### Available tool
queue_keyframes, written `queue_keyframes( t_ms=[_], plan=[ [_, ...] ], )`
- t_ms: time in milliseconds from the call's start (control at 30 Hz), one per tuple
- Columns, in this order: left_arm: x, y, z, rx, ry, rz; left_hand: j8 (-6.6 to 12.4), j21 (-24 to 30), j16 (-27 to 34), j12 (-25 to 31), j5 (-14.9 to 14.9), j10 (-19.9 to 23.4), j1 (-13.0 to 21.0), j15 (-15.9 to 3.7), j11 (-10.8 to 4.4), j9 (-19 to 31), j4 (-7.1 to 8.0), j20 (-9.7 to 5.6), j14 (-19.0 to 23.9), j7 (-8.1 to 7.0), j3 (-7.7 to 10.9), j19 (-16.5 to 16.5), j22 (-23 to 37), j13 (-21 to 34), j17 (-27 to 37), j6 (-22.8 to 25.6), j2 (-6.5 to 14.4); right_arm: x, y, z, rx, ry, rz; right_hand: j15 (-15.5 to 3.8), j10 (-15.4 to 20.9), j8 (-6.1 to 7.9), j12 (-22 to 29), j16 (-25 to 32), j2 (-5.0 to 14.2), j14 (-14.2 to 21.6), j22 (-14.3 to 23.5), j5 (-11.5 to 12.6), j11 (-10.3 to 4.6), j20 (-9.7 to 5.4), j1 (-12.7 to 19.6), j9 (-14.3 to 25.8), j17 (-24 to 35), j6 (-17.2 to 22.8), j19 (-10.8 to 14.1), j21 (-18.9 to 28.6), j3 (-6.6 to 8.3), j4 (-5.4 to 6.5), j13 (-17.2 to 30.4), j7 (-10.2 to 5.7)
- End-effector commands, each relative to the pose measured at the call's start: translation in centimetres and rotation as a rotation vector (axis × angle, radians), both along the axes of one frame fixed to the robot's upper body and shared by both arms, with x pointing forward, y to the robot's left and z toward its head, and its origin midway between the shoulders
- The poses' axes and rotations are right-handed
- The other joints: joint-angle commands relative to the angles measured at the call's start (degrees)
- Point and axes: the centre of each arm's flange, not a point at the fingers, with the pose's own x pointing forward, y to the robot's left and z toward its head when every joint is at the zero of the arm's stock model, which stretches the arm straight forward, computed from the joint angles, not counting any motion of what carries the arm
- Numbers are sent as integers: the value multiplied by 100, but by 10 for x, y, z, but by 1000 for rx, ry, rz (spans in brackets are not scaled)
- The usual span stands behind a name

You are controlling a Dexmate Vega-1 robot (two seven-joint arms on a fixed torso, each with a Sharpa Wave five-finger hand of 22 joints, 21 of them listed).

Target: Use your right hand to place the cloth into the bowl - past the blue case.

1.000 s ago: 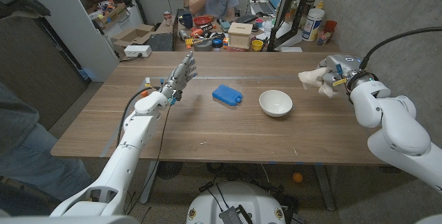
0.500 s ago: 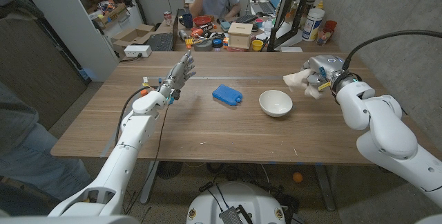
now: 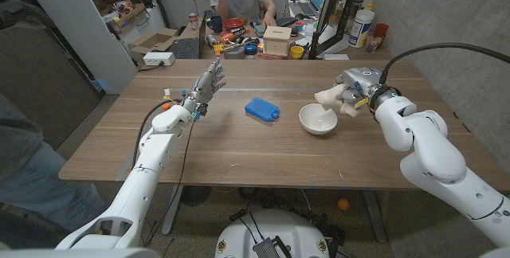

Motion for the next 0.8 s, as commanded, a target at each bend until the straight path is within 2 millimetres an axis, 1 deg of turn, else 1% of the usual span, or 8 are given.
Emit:
queue_keyframes(
  t_ms=[33, 467, 800],
  plan=[
    [-4, 5, -2, -7, -3, 12, 6, -37, -1, 9, -25, -17, 14, 3, 23, 17, 14, 25, -15, -19, -25, 22, 14, 34, 14, 9, 35, 19, 18, -12, -34, 42, 40, -632, 321, 13, -11, -16, 16, 77, 21, -19, -260, -460, 31, 6, 35, 121, -24, 71, -5, 4, 30, 62],
    [-6, 7, -4, -10, -2, 17, 4, -43, 0, 8, -28, -18, 22, 4, 17, 17, 12, 21, -12, -25, -38, 25, 14, 34, 15, 9, 40, 36, 34, -24, -47, 90, 62, -646, 345, -4, -42, -35, 10, 106, 33, -18, -270, -461, 37, -26, 68, 133, -78, 153, -24, 8, 52, 41],
    [-3, 4, -7, -4, 8, 7, 1, -52, -1, 8, -31, -16, 28, 3, 20, 17, 11, 22, -16, -22, -49, 18, 15, 34, 15, 8, 46, 50, 58, -25, -78, 106, 79, -650, 364, -9, -62, -43, 12, 129, 39, -16, -252, -460, 34, -36, 90, 141, -104, 210, -35, 16, 66, 47]
  ],
)
